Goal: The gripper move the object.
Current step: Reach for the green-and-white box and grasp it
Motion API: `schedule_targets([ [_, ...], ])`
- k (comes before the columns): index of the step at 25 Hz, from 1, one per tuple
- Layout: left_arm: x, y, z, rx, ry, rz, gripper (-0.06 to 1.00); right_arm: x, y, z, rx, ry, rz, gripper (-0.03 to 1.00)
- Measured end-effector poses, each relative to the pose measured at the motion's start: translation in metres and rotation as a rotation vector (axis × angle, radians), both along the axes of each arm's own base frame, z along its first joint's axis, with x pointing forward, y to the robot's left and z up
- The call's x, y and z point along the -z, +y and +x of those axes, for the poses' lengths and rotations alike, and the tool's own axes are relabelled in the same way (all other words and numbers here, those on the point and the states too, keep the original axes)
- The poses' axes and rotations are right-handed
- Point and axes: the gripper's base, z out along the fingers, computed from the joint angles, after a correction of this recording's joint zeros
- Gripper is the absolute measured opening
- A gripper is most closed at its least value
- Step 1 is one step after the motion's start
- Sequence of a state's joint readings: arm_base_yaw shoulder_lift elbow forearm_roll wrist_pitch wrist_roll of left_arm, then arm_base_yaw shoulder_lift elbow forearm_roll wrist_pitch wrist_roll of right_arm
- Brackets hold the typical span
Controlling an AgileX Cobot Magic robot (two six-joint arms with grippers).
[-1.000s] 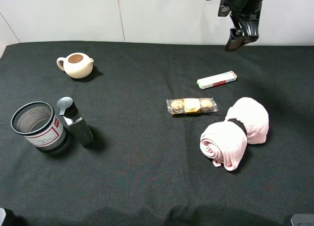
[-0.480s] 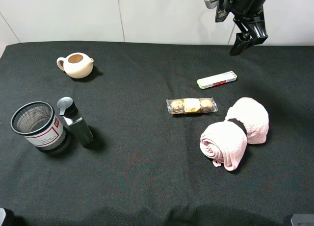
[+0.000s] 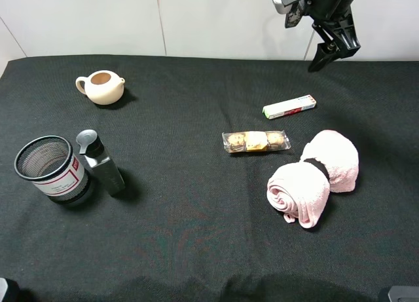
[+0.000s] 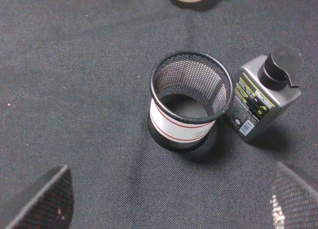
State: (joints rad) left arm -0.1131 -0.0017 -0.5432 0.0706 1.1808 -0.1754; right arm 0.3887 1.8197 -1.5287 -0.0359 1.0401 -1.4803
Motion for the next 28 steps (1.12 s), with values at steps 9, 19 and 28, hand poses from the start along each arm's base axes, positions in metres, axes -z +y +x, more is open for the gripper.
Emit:
schedule_targets([
  [9,0.0,0.0,0.0,0.0,0.0,0.0,0.83,0.015,-0.008,0.011,0.016,0.017,-0.024,0.69],
  [19,0.0,0.0,0.0,0.0,0.0,0.0,0.83,0.038,-0.021,0.027,0.03,0.052,-0.025,0.69],
  [28,0.0,0.0,0.0,0.0,0.0,0.0,0.83,0.048,-0.016,0.046,0.01,0.05,-0.018,0.69],
])
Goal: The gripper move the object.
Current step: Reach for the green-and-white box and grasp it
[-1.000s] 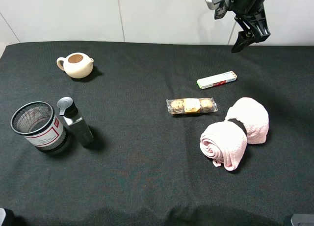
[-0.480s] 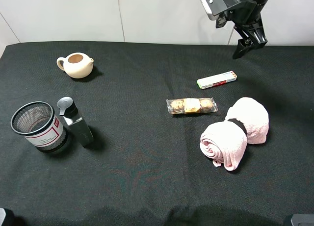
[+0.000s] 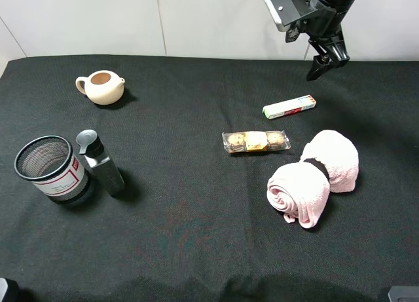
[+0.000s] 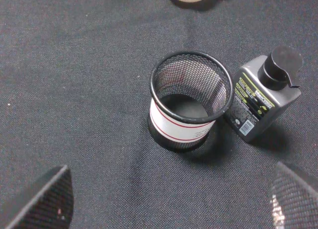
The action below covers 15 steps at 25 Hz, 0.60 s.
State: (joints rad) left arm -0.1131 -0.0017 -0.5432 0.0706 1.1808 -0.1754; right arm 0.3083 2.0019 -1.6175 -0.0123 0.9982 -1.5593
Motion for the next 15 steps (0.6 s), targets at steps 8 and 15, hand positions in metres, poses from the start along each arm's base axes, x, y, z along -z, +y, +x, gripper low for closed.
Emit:
schedule_targets([
  [8,0.0,0.0,0.0,0.0,0.0,0.0,0.83,0.025,0.003,0.009,-0.004,0.06,-0.02,0.69],
  [15,0.0,0.0,0.0,0.0,0.0,0.0,0.83,0.046,0.002,0.012,-0.003,0.103,-0.035,0.69],
])
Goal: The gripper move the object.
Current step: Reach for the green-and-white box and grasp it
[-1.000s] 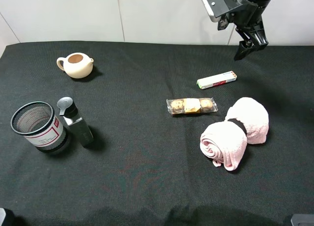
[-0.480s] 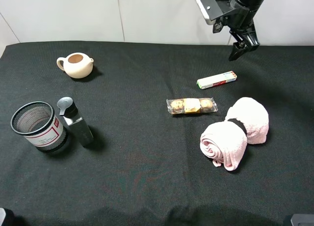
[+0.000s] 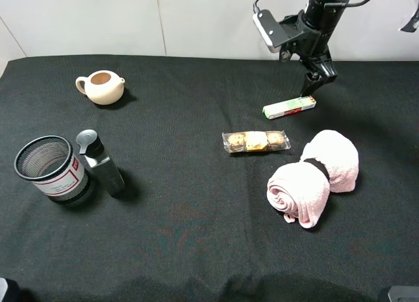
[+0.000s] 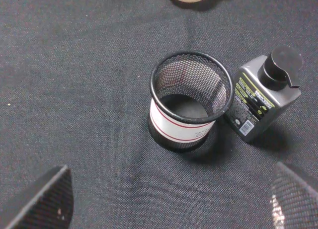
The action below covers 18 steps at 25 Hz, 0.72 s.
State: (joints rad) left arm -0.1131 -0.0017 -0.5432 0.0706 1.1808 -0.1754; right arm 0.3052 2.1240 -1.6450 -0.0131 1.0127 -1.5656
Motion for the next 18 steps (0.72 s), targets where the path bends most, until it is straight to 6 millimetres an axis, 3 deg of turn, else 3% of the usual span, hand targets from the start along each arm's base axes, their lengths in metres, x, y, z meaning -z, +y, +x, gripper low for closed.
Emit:
schedule_targets([
  [12,0.0,0.0,0.0,0.0,0.0,0.0,0.83,0.007,-0.014,0.008,0.025,-0.011,0.001,0.69],
  [18,0.0,0.0,0.0,0.0,0.0,0.0,0.83,0.022,-0.016,0.011,0.034,0.009,0.007,0.69],
])
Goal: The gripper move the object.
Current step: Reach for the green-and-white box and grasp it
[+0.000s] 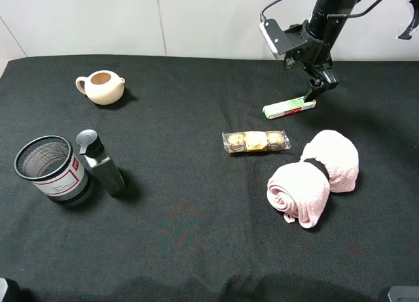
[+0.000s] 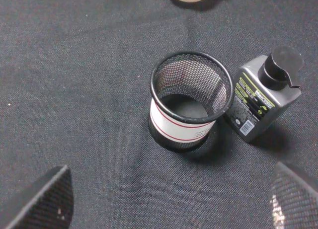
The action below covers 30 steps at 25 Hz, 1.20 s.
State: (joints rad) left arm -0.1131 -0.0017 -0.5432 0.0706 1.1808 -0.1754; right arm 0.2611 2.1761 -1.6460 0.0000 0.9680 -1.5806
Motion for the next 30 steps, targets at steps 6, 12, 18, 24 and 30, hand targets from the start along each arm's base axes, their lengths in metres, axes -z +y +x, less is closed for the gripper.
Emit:
schedule_targets([
  [6,0.0,0.0,0.0,0.0,0.0,0.0,0.83,0.011,0.0,0.001,-0.004,0.017,-0.005,0.69],
  [12,0.0,0.0,0.0,0.0,0.0,0.0,0.83,0.019,0.001,0.002,-0.002,0.035,-0.005,0.69],
  [18,0.0,0.0,0.0,0.0,0.0,0.0,0.83,0.02,0.001,0.002,-0.002,0.036,-0.005,0.69],
  [24,0.0,0.0,0.0,0.0,0.0,0.0,0.83,0.02,0.001,0.002,-0.002,0.036,-0.005,0.69],
  [30,0.0,0.0,0.0,0.0,0.0,0.0,0.83,0.029,0.001,0.002,-0.001,0.057,-0.01,0.69],
])
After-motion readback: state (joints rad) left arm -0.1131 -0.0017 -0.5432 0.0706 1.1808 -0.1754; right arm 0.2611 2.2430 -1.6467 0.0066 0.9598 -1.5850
